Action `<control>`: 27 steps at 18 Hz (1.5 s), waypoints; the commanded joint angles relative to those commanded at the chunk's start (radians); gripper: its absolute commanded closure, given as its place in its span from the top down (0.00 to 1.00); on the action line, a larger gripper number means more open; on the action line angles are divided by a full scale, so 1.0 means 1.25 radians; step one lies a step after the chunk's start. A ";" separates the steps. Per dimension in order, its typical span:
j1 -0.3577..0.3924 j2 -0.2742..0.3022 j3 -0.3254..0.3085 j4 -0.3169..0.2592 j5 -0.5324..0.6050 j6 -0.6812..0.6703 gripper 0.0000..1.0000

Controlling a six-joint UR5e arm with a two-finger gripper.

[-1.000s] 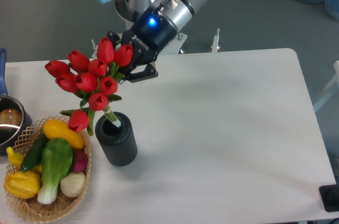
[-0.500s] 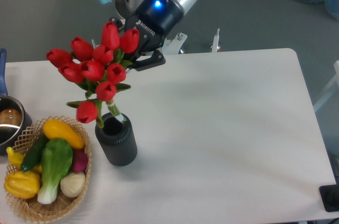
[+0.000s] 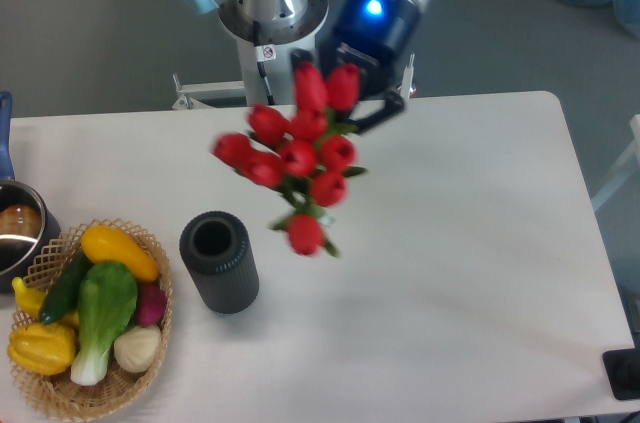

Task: Pick up the flowers from the vase
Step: 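Carry the tulip bunch away from the vase and hold it aloft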

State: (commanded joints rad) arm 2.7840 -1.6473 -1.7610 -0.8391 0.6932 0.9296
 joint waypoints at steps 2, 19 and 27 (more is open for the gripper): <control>0.006 -0.023 0.001 -0.001 0.033 0.001 0.00; -0.029 -0.156 0.023 -0.007 0.397 0.115 0.00; -0.070 -0.178 0.082 -0.116 0.578 0.315 0.00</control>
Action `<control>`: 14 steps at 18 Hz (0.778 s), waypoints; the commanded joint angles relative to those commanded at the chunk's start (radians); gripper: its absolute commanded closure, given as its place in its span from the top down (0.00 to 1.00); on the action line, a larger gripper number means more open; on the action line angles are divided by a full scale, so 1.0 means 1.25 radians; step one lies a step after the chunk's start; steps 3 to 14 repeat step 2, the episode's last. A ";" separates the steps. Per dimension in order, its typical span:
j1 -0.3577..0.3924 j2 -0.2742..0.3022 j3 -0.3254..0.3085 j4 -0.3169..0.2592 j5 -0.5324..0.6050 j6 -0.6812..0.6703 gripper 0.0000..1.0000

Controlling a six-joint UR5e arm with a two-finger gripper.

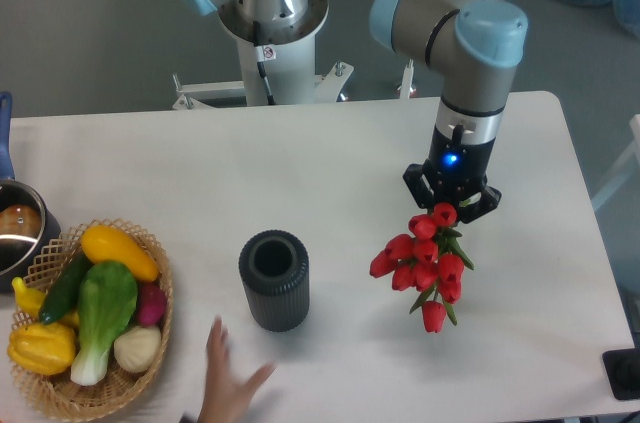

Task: Pick up the flowers from the vase
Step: 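Carry the tulip bunch away from the vase and hold it aloft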

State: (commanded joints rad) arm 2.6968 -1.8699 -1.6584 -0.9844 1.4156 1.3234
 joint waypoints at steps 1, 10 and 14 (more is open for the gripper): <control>-0.001 0.000 0.009 -0.026 0.020 0.025 0.00; -0.009 -0.001 0.010 -0.031 0.037 0.032 0.00; -0.009 -0.001 0.010 -0.031 0.037 0.032 0.00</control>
